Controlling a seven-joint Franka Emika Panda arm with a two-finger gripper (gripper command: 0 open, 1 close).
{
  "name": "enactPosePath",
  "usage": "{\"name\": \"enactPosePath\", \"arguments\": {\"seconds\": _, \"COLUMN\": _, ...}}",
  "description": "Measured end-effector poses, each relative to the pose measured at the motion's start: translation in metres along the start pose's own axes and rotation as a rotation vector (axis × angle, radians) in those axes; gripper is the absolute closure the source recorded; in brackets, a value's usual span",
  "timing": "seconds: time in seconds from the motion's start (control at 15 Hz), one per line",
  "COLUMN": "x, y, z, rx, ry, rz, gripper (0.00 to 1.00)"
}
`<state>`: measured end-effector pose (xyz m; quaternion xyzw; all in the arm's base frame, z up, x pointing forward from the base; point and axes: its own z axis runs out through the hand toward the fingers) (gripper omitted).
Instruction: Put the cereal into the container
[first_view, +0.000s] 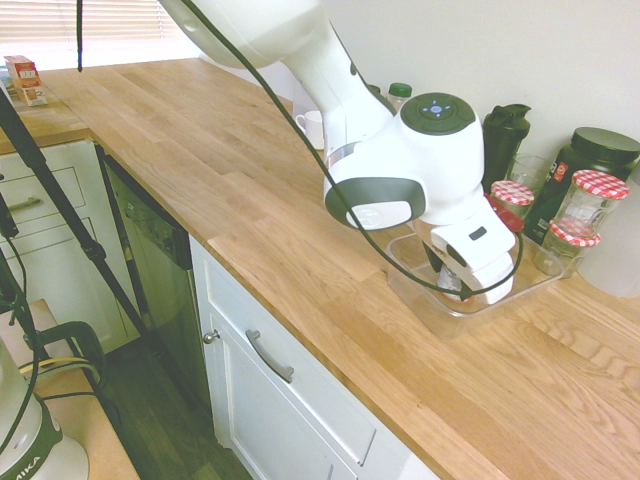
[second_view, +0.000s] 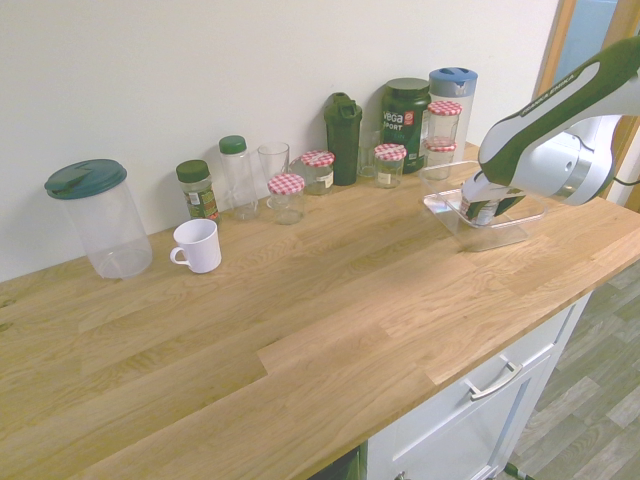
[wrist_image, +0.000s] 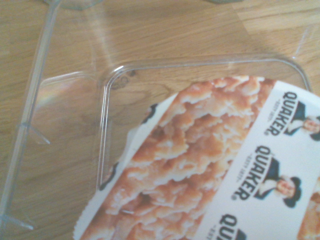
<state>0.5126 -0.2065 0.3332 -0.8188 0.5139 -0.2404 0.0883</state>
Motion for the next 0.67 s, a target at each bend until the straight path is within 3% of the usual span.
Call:
{"name": "enactPosePath", "arguments": {"seconds": 0.33, "x": 0.004, "y": -0.009, "z": -0.015, "rx": -0.003, "ry": -0.028, "rz": 0.010, "gripper": 0.00}}
{"name": "enactPosePath", "arguments": {"seconds": 0.67, "x": 0.009, "y": -0.041, "z": -0.103, "rx": 0.017, "ry": 0.002, "rz": 0.024, "gripper": 0.00}}
